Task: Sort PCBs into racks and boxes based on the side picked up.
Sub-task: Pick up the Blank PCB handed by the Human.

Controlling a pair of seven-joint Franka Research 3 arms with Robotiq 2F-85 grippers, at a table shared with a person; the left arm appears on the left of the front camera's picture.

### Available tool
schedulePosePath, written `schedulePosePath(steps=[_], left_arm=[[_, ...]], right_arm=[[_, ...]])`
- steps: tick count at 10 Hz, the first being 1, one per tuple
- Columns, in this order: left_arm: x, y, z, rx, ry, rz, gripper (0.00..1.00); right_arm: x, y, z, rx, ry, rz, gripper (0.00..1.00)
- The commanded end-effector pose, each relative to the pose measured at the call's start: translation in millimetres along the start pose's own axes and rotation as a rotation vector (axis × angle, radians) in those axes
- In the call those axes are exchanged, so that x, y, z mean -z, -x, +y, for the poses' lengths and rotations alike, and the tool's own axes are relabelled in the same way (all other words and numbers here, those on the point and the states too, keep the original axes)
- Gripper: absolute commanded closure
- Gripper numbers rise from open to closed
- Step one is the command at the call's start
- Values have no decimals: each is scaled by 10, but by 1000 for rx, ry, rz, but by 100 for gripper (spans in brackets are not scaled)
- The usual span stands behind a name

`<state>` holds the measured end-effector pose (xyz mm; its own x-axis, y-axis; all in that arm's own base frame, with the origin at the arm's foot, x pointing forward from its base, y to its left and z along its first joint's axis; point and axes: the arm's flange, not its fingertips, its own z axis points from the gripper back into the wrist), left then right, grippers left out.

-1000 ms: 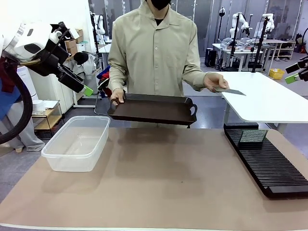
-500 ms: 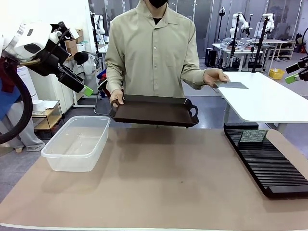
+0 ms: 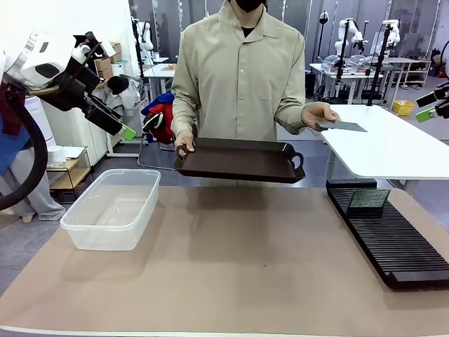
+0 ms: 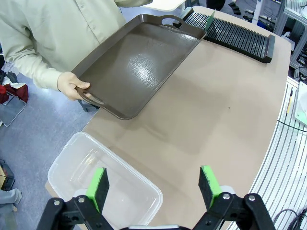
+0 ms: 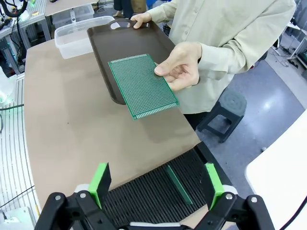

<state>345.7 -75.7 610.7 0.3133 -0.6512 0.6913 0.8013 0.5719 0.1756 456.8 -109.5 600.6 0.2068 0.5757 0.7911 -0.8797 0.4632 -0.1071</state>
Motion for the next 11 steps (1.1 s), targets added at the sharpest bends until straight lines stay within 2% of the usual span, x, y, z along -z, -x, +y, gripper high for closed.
schedulePosePath(steps=[1,4,6,8,11], left_arm=[[-5,15,23,-5,8,2,0],[-5,15,23,-5,8,2,0],[-5,15,23,-5,8,2,0],[-5,15,23,-5,8,2,0],[-5,15,23,-5,8,2,0]], right_arm=[[21,-37,-18,176,-109,47,0],[157,61,-184,491,-211,115,0],[355,240,-311,683,-209,142,0],[631,489,-492,891,-298,40,0],[962,662,-721,962,-396,-176,0]])
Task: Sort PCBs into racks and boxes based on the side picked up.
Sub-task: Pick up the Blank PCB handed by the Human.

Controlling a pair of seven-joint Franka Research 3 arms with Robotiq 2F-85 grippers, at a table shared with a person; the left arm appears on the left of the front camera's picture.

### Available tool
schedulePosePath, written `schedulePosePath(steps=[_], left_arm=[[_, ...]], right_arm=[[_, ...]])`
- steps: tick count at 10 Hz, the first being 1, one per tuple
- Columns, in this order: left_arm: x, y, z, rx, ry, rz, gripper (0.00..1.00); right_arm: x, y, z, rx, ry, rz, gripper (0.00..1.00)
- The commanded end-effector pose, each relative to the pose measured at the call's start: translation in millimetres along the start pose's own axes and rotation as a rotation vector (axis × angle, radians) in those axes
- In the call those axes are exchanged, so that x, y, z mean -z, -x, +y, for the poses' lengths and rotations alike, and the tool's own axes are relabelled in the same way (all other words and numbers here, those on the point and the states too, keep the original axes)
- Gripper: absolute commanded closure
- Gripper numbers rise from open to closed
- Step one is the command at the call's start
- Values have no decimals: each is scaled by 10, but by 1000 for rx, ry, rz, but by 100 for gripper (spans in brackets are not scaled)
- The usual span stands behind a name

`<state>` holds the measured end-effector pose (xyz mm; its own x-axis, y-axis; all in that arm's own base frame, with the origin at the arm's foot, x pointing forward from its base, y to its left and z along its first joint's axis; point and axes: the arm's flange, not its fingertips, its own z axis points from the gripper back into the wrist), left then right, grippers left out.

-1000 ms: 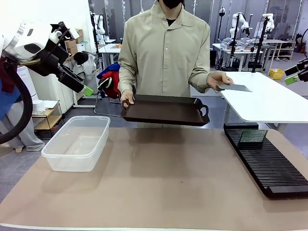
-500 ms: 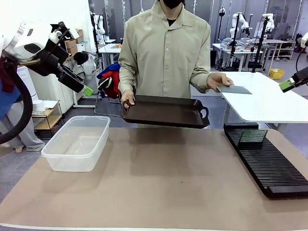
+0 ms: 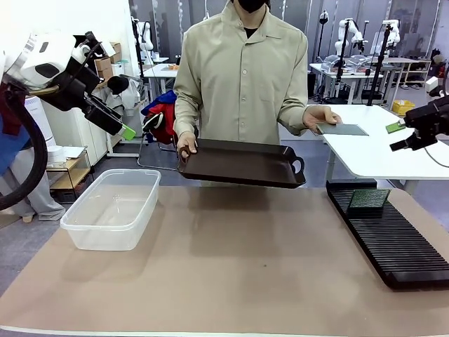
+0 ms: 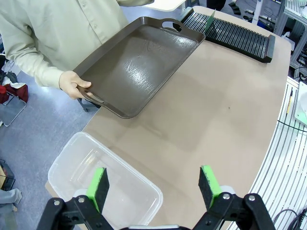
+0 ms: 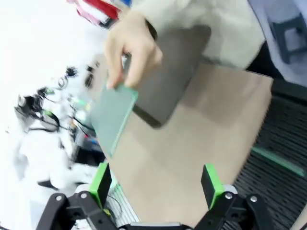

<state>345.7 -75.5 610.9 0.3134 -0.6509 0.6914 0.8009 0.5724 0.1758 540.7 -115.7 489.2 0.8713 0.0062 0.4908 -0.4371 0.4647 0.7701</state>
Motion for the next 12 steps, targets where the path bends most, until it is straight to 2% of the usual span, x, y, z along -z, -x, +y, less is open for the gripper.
schedulePosePath(steps=[1,2,6,7,9,10,12], left_arm=[[-3,14,21,-4,8,2,0],[-3,14,21,-4,8,2,0],[-3,14,21,-4,8,2,0],[-3,14,21,-4,8,2,0],[-3,14,21,-4,8,2,0],[-3,14,21,-4,8,2,0],[-3,14,21,-4,8,2,0]], right_arm=[[25,-135,16,-16,-104,-70,0],[0,0,0,0,0,0,0],[10,-40,-41,6,-26,-15,0],[-1,-184,-60,116,-113,-15,0],[-74,-477,-167,270,-192,-16,0],[-104,-604,-230,337,-204,-24,0],[28,-711,-350,412,-199,34,0]])
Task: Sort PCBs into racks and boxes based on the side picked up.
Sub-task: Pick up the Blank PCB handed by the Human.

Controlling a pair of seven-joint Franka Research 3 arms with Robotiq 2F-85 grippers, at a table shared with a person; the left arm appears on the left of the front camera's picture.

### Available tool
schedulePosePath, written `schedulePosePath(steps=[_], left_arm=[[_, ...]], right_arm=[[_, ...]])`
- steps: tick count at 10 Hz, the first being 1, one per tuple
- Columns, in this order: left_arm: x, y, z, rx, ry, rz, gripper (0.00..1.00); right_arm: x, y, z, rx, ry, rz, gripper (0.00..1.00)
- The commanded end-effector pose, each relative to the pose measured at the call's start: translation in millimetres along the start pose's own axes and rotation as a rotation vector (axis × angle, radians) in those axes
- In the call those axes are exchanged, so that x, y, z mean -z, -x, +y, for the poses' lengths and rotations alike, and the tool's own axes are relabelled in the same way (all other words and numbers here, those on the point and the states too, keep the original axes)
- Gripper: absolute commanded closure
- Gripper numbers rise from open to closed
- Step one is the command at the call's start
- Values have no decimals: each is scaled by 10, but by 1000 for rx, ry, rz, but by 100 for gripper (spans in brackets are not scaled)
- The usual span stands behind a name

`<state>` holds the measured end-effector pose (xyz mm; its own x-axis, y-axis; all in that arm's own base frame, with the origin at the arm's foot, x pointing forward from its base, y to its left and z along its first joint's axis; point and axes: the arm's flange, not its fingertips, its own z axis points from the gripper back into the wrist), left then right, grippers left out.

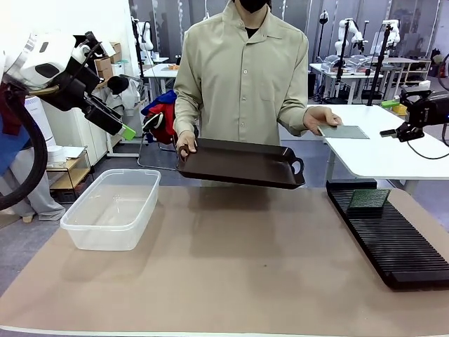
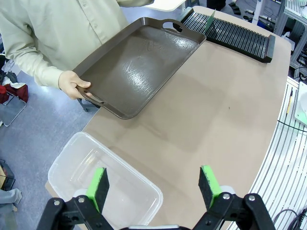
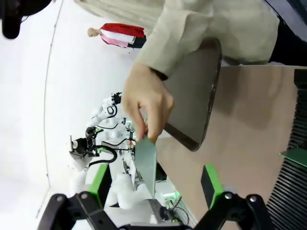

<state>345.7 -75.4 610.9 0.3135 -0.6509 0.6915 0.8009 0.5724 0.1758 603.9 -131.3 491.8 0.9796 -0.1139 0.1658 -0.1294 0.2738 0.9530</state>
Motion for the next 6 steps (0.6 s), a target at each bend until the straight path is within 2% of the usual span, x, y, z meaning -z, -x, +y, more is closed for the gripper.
schedulePosePath(steps=[1,3,6], left_arm=[[-2,14,21,-4,8,2,0],[-2,14,21,-4,8,2,0],[-2,14,21,-4,8,2,0]], right_arm=[[83,-196,-10,96,-17,57,0],[190,-239,-129,111,-10,109,0],[377,-229,-264,39,-88,198,0]])
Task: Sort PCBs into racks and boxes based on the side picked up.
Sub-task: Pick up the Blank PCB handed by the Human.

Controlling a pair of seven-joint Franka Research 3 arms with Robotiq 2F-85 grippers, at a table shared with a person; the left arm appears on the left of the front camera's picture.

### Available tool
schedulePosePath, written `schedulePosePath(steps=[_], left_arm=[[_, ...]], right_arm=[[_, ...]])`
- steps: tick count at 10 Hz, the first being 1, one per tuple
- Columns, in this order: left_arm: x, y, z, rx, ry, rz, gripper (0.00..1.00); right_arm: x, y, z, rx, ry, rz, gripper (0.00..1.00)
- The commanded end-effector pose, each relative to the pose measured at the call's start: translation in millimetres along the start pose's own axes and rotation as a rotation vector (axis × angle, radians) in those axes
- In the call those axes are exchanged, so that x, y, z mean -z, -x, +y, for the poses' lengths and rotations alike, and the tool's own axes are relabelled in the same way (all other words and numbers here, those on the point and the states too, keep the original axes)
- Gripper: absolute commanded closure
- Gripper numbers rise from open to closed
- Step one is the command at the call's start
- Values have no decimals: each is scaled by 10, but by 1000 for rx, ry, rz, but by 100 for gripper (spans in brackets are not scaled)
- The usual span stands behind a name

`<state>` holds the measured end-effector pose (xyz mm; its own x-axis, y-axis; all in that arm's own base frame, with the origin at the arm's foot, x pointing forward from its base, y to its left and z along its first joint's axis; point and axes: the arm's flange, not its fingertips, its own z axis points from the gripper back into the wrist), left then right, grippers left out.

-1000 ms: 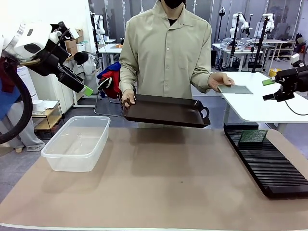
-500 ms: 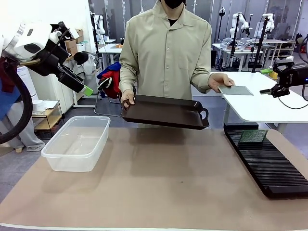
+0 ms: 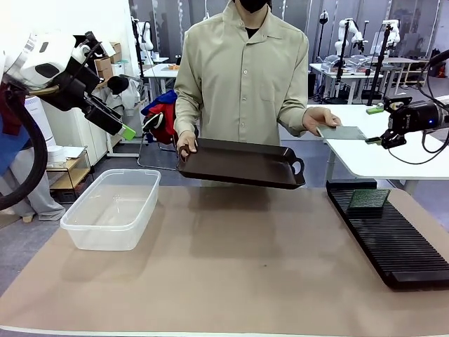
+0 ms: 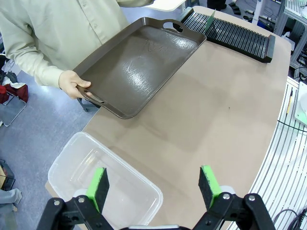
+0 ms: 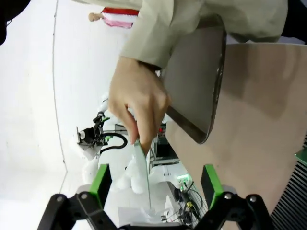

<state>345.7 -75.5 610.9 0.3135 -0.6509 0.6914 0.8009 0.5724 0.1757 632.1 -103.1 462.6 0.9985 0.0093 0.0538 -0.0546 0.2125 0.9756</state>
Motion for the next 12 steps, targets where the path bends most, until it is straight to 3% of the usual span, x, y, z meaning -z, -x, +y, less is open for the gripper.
schedulePosePath(steps=[1,6,12], left_arm=[[-2,14,21,-4,8,2,0],[-2,14,21,-4,8,2,0],[-2,14,21,-4,8,2,0]], right_arm=[[36,-32,-58,-53,-46,88,0],[364,-29,-109,-118,-136,188,0],[563,-21,-84,-159,-172,175,0]])
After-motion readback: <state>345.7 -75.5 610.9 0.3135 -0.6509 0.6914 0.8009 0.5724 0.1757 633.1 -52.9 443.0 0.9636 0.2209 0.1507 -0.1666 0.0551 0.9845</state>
